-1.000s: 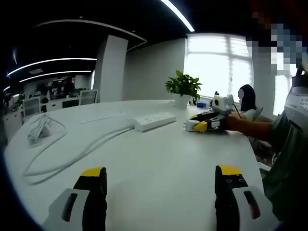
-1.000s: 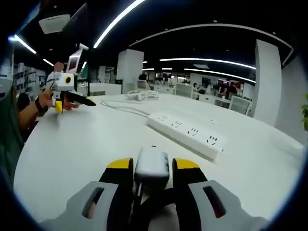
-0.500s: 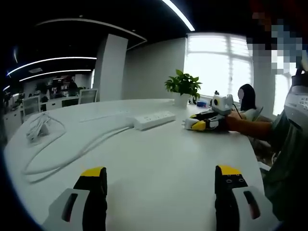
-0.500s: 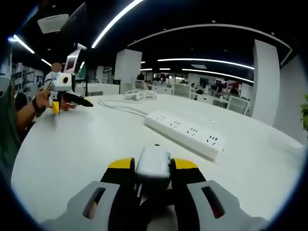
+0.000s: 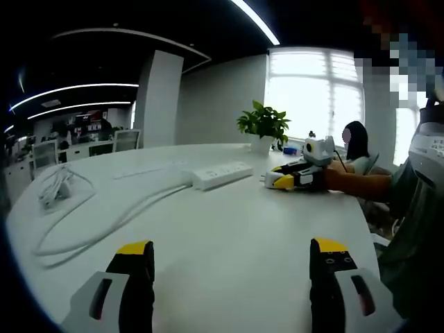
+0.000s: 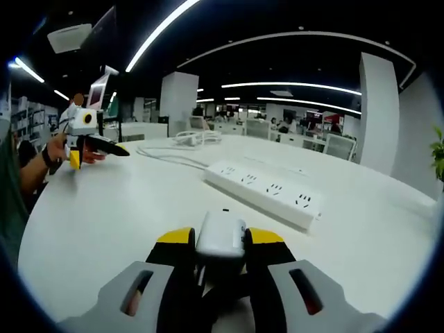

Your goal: Straighten the power strip on the desk, plug the charger into it

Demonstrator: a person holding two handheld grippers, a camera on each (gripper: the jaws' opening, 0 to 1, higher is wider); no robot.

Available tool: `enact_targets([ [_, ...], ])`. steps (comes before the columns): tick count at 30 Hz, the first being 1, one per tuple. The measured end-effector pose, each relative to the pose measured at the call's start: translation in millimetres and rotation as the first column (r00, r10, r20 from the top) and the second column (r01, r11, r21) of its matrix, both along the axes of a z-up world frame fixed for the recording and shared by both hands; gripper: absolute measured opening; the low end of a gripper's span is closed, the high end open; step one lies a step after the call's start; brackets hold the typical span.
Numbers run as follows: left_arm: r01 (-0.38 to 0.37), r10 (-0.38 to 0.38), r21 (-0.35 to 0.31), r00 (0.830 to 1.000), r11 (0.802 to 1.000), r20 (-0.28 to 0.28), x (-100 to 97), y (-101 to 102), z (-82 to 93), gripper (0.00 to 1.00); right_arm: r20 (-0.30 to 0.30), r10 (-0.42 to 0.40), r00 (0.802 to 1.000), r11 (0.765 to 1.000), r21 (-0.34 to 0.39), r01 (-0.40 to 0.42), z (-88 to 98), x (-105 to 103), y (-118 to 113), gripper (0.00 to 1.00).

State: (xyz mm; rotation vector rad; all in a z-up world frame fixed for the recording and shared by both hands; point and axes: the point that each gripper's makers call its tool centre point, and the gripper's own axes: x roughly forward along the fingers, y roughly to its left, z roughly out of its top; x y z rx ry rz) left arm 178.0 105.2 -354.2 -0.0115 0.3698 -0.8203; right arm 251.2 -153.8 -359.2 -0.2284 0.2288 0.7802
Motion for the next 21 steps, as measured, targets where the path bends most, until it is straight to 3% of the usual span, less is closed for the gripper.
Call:
enact_targets([
  [15,0.007,-0.007,0.002,1.000,1.000,0.003,1.0,-1.7,0.4,0.95,-0.008,-0.039,0.999,0.999,-0.037,0.038,0.3,1.8,-11.3,0.23],
  [18,0.006,-0.006,0.000,1.000,1.000,0.004,0.5,-1.1,1.0,0.95,-0.029,-0.022,0.999,0.999,-0.040,0.021,-0.2,-1.6,-8.9,0.23],
  [19,0.005,-0.005,0.000,1.000,1.000,0.005,0.4,-1.0,1.0,0.95,-0.063,-0.015,0.998,0.999,-0.042,0.012,-1.1,-3.6,-8.1,0.23],
  [21,0.004,-0.004,0.002,1.000,1.000,0.004,0.5,-0.6,1.1,0.95,-0.054,-0.015,0.998,0.999,-0.034,0.013,5.0,-2.2,-9.8,0.23],
])
